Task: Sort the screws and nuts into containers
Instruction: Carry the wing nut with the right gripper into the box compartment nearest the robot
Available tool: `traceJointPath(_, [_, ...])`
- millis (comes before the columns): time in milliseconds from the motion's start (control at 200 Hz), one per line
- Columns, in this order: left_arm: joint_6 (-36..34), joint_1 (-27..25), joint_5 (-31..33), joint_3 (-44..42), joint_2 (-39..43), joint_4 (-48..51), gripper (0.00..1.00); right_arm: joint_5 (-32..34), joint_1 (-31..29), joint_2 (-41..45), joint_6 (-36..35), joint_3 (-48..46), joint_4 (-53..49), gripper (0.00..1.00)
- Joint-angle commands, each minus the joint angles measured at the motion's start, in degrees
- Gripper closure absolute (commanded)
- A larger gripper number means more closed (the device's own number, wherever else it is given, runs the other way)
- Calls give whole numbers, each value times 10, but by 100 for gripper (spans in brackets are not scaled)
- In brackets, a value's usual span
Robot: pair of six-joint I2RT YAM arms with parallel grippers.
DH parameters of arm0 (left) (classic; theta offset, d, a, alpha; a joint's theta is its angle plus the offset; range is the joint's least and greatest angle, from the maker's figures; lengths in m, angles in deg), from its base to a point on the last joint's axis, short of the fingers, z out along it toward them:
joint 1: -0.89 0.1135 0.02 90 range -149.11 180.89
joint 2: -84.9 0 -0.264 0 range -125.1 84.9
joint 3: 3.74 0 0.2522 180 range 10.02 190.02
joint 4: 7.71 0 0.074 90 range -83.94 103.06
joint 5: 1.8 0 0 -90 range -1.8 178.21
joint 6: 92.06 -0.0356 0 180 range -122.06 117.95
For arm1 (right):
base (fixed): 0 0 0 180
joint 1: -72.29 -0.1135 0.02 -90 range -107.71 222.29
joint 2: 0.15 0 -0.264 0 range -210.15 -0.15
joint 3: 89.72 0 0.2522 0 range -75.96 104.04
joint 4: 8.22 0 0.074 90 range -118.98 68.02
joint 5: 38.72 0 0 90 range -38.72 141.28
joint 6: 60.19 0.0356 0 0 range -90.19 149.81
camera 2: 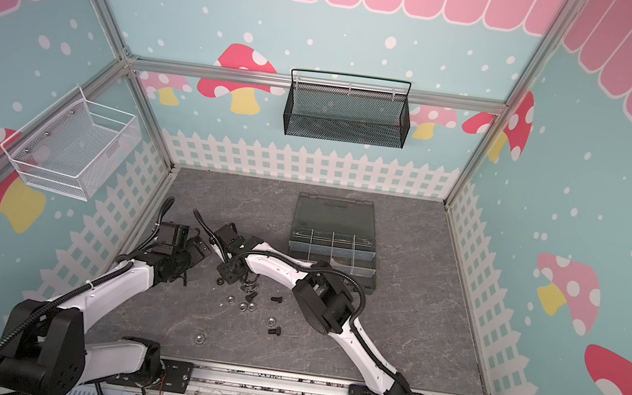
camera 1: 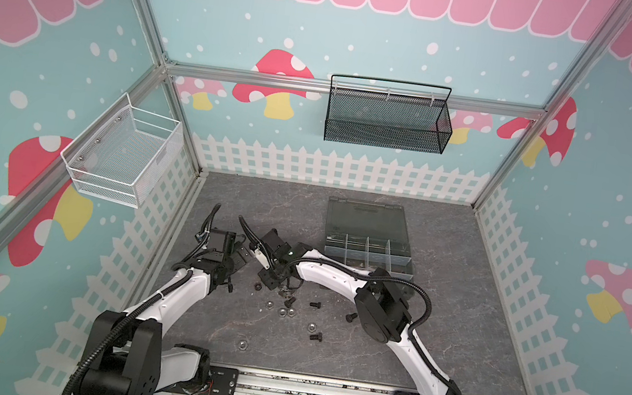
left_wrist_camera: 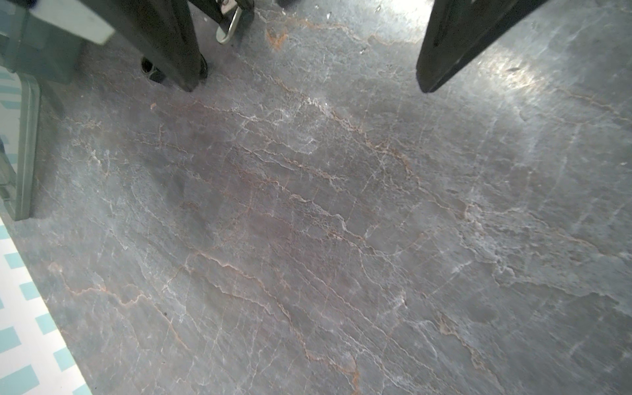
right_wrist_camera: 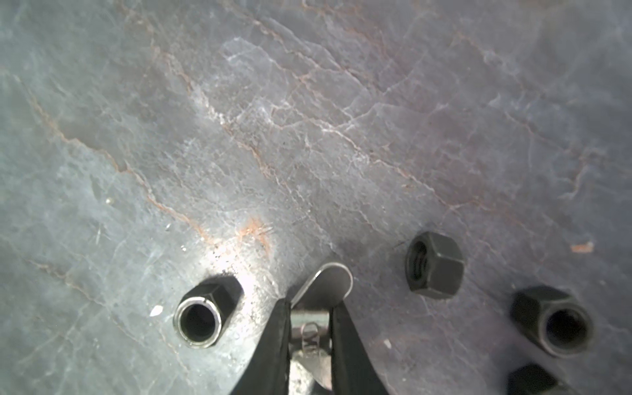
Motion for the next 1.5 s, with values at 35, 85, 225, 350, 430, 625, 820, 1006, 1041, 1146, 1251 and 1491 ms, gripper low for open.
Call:
traceJointPath(35, [11, 5, -2, -4, -3, -6, 0, -5, -3, 17, 8, -17, -16, 90])
traceJointPath(85, [10, 5, -3, -5, -3, -5, 0, -4, -3, 27, 12, -21, -13, 91])
traceJointPath(225, [7, 6, -2, -6, 1, -6, 0, 7, 1, 66, 26, -46, 0, 94])
traceJointPath(350, [7, 6, -2, -8, 5, -6, 0, 16, 11, 111, 44, -80, 15, 95])
traceJointPath(430, [6, 6, -1, -9, 6, -6, 0, 23, 19, 146, 56, -111, 26, 95])
traceJointPath(625, [5, 6, -1, -10, 7, -5, 0, 46, 55, 240, 89, -206, 48, 95])
traceJointPath(820, [4, 7, -3, -9, 6, -5, 0, 46, 117, 350, 120, -320, 51, 95])
traceJointPath(1006, [4, 7, -5, -7, 1, -5, 0, 42, 189, 445, 132, -436, 50, 95])
traceJointPath(1041, [4, 7, -7, -6, 1, -7, 0, 41, 199, 460, 132, -454, 50, 95])
traceJointPath(1146, [5, 7, -12, -5, -3, -9, 0, 39, 232, 496, 129, -497, 43, 95])
traceJointPath(1251, [6, 7, -17, -3, -4, -11, 0, 37, 257, 514, 122, -528, 38, 95])
traceJointPath(1491, [8, 7, -21, 2, -6, -12, 0, 38, 279, 505, 107, -557, 35, 95])
